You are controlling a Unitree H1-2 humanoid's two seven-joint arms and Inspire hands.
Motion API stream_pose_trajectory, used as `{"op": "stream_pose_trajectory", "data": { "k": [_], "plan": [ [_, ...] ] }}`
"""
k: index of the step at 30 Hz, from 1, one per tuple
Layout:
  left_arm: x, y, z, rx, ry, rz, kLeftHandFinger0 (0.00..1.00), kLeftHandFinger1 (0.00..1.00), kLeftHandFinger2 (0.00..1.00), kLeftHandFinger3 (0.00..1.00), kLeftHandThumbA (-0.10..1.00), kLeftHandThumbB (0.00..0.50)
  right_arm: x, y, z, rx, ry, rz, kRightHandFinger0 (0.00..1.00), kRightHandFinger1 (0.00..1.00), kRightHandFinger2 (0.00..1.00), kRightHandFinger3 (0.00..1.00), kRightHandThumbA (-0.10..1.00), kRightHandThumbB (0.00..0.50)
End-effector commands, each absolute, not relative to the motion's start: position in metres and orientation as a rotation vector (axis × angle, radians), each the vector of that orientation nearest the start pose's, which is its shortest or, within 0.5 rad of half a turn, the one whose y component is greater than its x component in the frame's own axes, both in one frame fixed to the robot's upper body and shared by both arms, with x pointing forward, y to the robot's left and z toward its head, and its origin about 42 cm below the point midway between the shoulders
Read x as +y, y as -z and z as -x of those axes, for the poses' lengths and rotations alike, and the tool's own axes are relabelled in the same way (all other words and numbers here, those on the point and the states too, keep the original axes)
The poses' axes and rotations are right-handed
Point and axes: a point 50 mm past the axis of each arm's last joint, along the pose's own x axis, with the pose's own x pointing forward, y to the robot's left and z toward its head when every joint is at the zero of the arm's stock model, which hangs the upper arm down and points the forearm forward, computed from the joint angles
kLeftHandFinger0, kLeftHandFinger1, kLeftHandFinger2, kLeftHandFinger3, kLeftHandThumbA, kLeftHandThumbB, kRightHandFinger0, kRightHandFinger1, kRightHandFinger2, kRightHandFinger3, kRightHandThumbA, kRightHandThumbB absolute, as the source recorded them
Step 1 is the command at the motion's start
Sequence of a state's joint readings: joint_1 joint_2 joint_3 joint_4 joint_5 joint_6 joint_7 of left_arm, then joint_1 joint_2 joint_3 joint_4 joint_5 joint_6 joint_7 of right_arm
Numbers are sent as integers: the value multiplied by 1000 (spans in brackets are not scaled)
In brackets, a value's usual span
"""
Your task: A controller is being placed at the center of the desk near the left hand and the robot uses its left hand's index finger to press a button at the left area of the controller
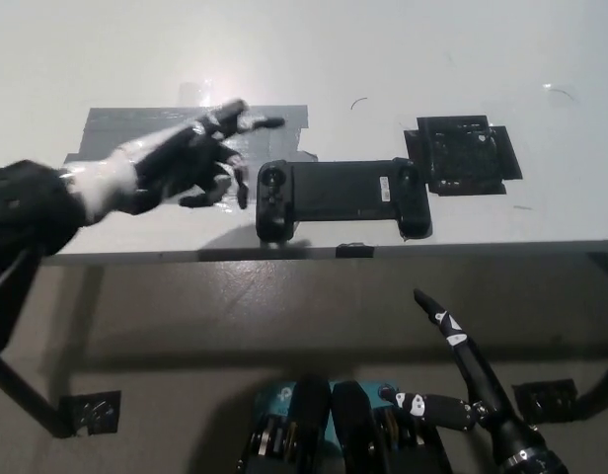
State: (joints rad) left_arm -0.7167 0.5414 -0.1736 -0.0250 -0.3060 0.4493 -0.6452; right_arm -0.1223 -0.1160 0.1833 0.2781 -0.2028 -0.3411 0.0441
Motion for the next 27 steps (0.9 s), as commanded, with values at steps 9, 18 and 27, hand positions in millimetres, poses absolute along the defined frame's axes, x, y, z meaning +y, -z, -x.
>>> {"op": "stream_pose_trajectory", "data": {
  "k": [9,18,27],
  "plan": [
    [250,-209,-298,-123,617,-181,1000,1000,1000,1000,1000,321,-187,-57,-282,-175,-319,298,1000,1000,1000,1000,1000,250],
    [253,-116,-253,-32,481,-115,1000,1000,1000,1000,1000,347,-187,-44,-265,-163,-311,286,1000,1000,1000,1000,1000,267],
    [260,-88,-254,-31,375,-208,1000,1000,1000,1000,1000,350,-187,-37,-254,-138,-291,264,1000,1000,1000,1000,1000,283]
  ]
}}
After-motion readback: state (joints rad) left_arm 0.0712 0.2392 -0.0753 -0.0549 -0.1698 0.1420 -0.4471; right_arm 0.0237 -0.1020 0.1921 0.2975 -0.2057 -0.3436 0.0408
